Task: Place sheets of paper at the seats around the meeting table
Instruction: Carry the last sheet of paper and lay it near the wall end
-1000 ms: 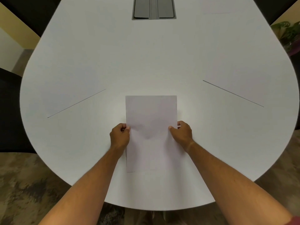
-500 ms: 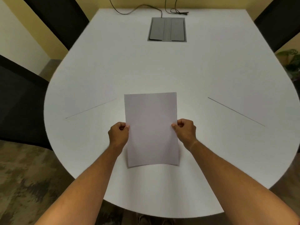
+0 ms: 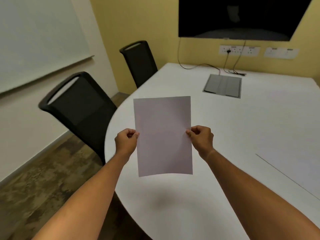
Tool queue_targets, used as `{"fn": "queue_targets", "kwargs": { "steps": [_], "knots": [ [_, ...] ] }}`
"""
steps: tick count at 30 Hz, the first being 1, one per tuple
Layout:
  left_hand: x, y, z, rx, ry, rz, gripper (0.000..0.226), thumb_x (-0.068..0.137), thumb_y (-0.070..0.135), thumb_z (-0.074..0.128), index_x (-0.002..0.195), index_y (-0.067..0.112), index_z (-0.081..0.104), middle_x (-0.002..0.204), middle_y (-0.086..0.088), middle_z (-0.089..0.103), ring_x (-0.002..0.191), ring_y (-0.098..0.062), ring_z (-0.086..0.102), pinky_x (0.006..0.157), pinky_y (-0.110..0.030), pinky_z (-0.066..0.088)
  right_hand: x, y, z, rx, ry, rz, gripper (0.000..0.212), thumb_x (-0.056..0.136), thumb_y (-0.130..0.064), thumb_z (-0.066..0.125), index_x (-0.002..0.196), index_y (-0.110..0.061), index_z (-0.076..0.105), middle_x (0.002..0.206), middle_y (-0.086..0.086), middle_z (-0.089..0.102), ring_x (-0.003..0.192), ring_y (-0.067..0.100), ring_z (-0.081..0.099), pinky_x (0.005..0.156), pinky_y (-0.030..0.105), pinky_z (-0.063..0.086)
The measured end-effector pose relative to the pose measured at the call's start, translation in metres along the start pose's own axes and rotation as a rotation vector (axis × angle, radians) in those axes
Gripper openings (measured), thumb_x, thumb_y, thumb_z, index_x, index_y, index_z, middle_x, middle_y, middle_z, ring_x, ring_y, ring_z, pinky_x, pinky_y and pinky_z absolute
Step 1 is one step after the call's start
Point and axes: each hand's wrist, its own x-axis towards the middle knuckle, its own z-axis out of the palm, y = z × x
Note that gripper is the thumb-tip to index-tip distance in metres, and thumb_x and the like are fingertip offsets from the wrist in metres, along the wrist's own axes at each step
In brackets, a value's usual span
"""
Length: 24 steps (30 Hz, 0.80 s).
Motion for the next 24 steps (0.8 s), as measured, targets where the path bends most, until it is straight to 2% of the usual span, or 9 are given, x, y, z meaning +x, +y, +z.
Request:
{"fn": "queue_targets", "kwargs": {
  "steps": [7, 11, 15, 17, 20, 24],
  "knots": [
    [-0.002, 0.006, -0.112, -0.043, 0.223, -0.002, 0.008, 0.092, 0.017, 0.067, 0.084, 0.019, 0.067, 0.086, -0.001, 0.069, 0.081, -0.015, 0.066, 0.074, -0.03, 0.056, -0.025, -0.071, 0.074, 0.07, -0.172, -0.13, 0.018, 0.087, -0.018, 0.074, 0.099, -0.005, 0.075, 0.093, 0.008, 0.073, 0.084, 0.02, 0.068, 0.083, 0.03, 0.057],
    [-0.016, -0.004, -0.183, -0.087, 0.33, -0.013, 0.022, 0.092, 0.01, 0.065, 0.075, 0.023, 0.063, 0.078, 0.003, 0.067, 0.073, -0.011, 0.063, 0.063, -0.023, 0.053, -0.059, -0.103, 0.125, 0.083, -0.284, -0.188, 0.012, 0.088, -0.018, 0.072, 0.094, -0.007, 0.074, 0.089, 0.006, 0.072, 0.078, 0.016, 0.067, 0.077, 0.027, 0.056],
    [-0.031, -0.025, -0.26, -0.067, 0.438, -0.028, 0.024, 0.089, 0.01, 0.069, 0.072, 0.026, 0.063, 0.076, 0.008, 0.065, 0.07, -0.006, 0.06, 0.059, -0.017, 0.046, -0.105, -0.132, 0.183, 0.082, -0.373, -0.243, 0.008, 0.089, -0.018, 0.071, 0.083, -0.014, 0.071, 0.083, 0.003, 0.071, 0.074, 0.015, 0.066, 0.063, 0.017, 0.05],
    [-0.036, -0.038, -0.3, -0.06, 0.484, -0.02, 0.025, 0.088, 0.012, 0.07, 0.072, 0.028, 0.061, 0.075, 0.009, 0.064, 0.071, -0.005, 0.06, 0.06, -0.016, 0.045, -0.131, -0.146, 0.213, 0.077, -0.407, -0.262, 0.009, 0.09, -0.019, 0.07, 0.084, -0.013, 0.071, 0.084, 0.003, 0.07, 0.076, 0.015, 0.066, 0.067, 0.019, 0.052],
    [-0.04, -0.06, -0.361, -0.045, 0.527, -0.024, 0.018, 0.088, 0.013, 0.071, 0.075, 0.024, 0.063, 0.074, 0.01, 0.063, 0.07, -0.004, 0.059, 0.06, -0.014, 0.044, -0.173, -0.166, 0.261, 0.065, -0.445, -0.274, 0.01, 0.092, -0.021, 0.068, 0.089, -0.012, 0.071, 0.089, 0.005, 0.07, 0.082, 0.019, 0.066, 0.078, 0.03, 0.056],
    [-0.034, -0.085, -0.439, -0.014, 0.541, -0.043, 0.008, 0.088, 0.015, 0.072, 0.084, 0.018, 0.066, 0.075, 0.008, 0.064, 0.07, -0.007, 0.06, 0.063, -0.016, 0.046, -0.22, -0.187, 0.322, 0.091, -0.446, -0.272, 0.013, 0.092, -0.022, 0.068, 0.079, -0.019, 0.067, 0.084, 0.001, 0.068, 0.081, 0.017, 0.066, 0.07, 0.026, 0.053]
  ]
}}
